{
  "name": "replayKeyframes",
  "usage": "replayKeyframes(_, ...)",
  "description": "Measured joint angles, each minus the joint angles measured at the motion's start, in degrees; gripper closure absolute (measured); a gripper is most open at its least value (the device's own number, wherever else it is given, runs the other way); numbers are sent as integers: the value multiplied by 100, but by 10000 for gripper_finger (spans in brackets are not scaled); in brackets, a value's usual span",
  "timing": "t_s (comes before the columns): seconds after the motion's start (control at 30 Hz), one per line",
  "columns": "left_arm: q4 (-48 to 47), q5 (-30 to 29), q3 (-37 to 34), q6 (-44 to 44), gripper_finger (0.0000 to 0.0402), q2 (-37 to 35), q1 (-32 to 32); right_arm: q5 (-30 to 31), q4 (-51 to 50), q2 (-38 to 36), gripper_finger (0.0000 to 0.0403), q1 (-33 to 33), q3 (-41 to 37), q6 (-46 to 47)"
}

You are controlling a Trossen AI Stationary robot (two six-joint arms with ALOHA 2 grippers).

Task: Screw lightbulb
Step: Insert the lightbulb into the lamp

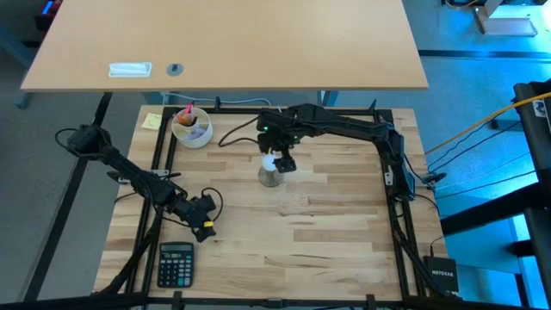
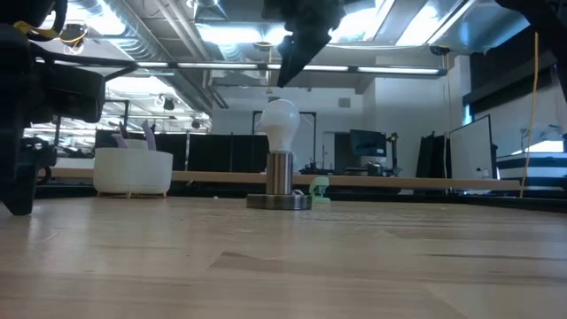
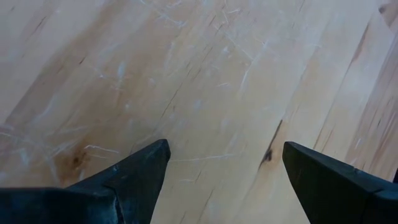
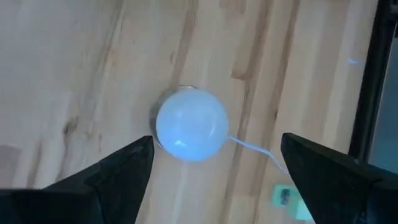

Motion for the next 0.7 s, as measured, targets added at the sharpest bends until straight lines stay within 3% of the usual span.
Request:
replayKeyframes(0.17,0,0,0,-116,92,0,0,-358,41,44,49,-7,3,453)
replayKeyframes(0.4,-20,15,0,-14,92,0,0,-368,404,46,49,-7,2,434)
replayKeyframes(0.7,-114,17,2,-32,92,0,0,98,363,46,49,74,2,1109)
